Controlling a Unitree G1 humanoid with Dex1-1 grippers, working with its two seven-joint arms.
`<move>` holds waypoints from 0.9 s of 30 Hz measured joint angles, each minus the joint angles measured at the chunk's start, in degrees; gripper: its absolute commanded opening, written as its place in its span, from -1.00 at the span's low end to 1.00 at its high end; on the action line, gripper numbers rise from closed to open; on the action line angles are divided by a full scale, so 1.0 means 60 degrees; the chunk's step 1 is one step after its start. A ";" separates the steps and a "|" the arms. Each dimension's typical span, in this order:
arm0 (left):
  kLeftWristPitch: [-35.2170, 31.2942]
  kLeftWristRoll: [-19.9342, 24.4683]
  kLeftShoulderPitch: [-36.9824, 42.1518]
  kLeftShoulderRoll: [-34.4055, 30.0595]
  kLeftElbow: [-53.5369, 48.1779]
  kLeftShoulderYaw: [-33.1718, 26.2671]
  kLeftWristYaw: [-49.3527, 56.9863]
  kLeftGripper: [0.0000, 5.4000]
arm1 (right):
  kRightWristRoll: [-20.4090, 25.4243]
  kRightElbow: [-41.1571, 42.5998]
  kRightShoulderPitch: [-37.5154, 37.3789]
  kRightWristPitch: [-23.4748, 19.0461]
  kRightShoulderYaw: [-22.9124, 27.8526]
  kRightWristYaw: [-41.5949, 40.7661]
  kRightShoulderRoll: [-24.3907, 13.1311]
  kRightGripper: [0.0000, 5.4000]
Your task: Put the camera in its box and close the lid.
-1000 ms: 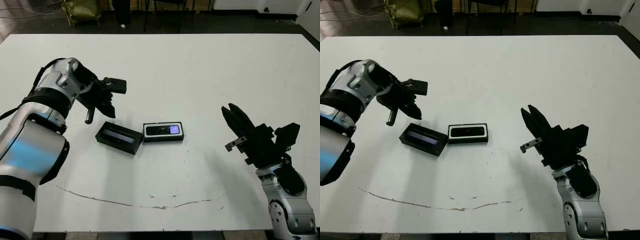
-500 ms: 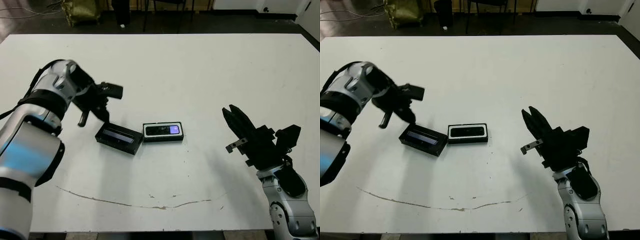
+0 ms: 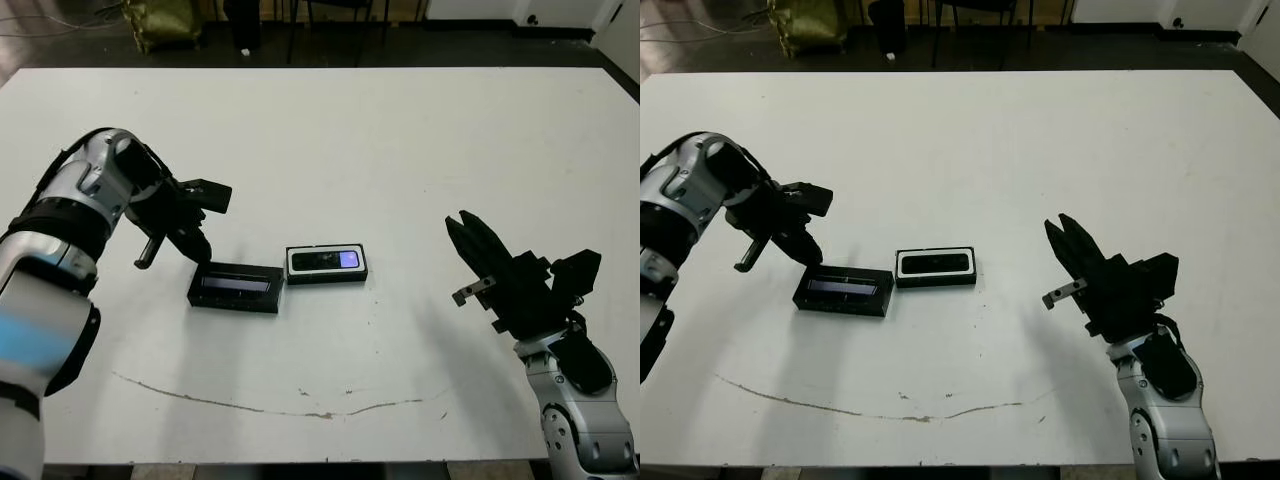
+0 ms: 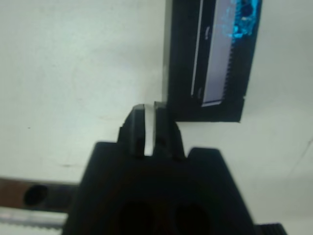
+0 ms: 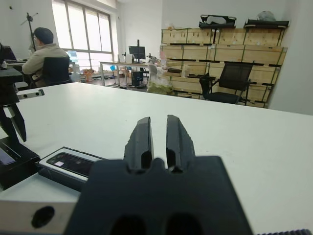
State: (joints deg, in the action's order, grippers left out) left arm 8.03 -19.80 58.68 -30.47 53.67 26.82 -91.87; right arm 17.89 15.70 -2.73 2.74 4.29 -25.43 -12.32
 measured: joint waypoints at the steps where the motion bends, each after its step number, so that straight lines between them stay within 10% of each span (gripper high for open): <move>1: -0.0015 0.0033 -0.0063 -0.0050 -0.0136 0.0007 -0.0022 -1.00 | -0.0012 -0.0061 0.0000 0.0061 -0.0003 -0.0011 -0.0001 -1.00; 27: -0.0257 0.2383 -0.1182 -0.1427 -0.3114 0.1317 -0.0080 -1.00 | -0.0080 -0.0018 -0.0004 0.0008 -0.0033 -0.0023 -0.0050 -1.00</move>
State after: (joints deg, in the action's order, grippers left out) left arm 6.49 -5.50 51.59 -39.03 34.99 34.73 -92.35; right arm 17.41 15.59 -2.75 2.79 4.09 -25.57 -12.62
